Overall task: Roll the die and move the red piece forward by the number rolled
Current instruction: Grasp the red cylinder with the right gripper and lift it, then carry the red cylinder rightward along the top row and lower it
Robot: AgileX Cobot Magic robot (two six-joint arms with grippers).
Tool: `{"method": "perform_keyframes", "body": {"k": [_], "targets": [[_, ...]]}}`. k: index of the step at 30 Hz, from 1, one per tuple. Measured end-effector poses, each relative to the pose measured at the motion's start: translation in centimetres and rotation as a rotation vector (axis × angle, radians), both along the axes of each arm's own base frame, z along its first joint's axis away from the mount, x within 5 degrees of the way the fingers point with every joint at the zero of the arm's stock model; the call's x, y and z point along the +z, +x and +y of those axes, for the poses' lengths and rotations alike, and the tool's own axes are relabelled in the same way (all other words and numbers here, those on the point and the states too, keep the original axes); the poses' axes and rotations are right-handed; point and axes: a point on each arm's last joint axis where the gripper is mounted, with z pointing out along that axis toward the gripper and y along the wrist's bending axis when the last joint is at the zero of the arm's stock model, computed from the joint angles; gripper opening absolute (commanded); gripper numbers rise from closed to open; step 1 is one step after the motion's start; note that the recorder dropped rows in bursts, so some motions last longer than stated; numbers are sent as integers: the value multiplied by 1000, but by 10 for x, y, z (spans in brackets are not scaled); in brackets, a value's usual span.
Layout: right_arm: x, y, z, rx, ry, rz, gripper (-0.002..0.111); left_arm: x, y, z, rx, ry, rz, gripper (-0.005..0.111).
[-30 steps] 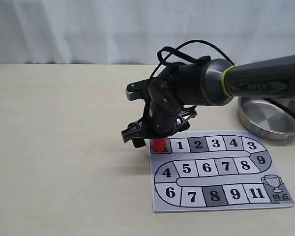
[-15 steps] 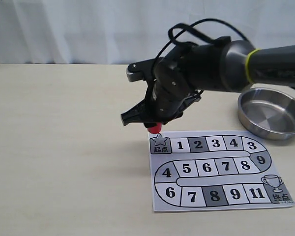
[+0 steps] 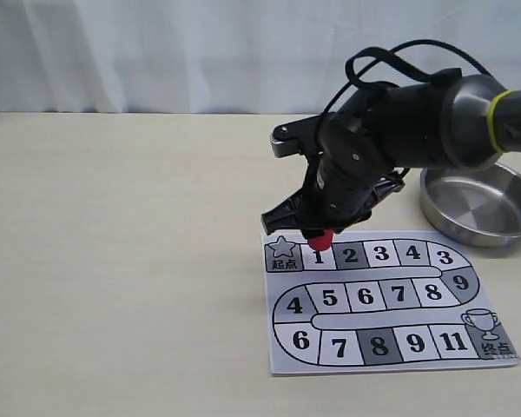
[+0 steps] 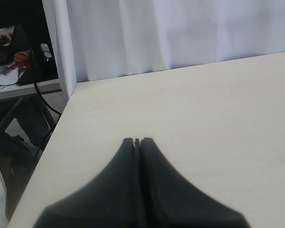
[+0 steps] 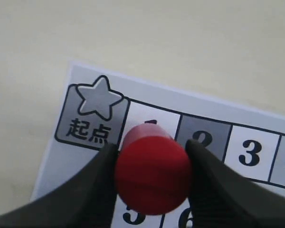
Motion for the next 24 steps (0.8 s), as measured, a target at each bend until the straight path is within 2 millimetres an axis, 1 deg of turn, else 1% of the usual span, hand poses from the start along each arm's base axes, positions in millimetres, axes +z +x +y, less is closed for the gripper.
{"method": "perform_keyframes", "body": {"k": [5,13,15,18,20,21,22,23,24], "targets": [[-21,2,-11,-32,32,25,4,0,0,0,0,0,0,0],[-34,6,-9,-29,46,27,4,0,0,0,0,0,0,0],[-41,6,-9,-29,36,43,4,0,0,0,0,0,0,0],[-41,6,-9,-29,36,44,4,0,0,0,0,0,0,0],[-31,5,-10,-24,37,30,4,0,0,0,0,0,0,0],[-15,5,-12,-15,32,1,4,0,0,0,0,0,0,0],[-7,5,-13,-11,28,-16,4,0,0,0,0,0,0,0],[7,3,-18,-6,20,-46,4,0,0,0,0,0,0,0],[12,4,-21,-11,16,-56,4,0,0,0,0,0,0,0]]}}
